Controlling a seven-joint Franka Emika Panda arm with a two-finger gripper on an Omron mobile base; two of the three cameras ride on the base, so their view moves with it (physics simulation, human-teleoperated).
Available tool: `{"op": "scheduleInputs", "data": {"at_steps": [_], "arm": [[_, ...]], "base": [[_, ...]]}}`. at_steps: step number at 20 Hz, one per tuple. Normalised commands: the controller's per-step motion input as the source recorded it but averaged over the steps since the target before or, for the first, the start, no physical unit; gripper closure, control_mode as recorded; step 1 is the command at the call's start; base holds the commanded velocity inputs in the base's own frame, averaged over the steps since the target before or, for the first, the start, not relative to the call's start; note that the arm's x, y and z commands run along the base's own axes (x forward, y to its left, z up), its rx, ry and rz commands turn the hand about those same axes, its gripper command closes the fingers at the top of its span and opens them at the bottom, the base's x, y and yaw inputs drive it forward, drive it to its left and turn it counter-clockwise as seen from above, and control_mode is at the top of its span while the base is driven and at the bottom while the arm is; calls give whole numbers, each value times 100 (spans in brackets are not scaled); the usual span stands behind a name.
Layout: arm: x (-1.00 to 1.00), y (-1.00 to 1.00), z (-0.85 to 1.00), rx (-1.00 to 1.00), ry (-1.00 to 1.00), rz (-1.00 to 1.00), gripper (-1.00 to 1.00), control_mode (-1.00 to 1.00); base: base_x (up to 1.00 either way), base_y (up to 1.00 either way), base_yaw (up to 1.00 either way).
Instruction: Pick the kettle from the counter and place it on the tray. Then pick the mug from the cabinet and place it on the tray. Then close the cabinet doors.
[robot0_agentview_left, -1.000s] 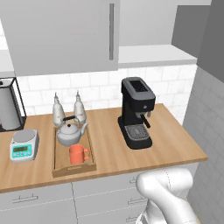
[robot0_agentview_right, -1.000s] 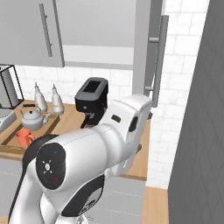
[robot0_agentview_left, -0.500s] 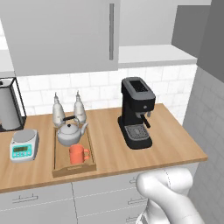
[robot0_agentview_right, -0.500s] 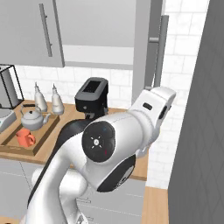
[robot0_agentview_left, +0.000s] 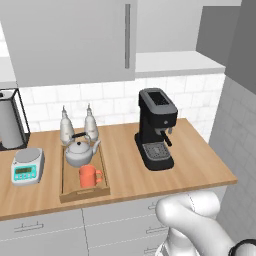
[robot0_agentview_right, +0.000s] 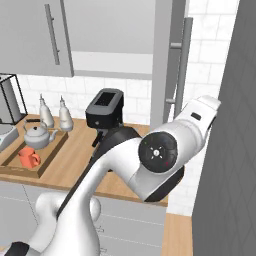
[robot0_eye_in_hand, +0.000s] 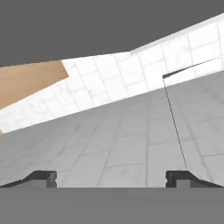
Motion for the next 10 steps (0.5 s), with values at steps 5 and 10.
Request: {"op": "scheduleInputs", "data": {"at_steps": [5,10], "arm": [[43,-3,-21,0,-12,2,-100,-100],[41,-19,-19,0,-9,1,-100,-100]], "base": [[0,0,0],[0,0,0]]}}
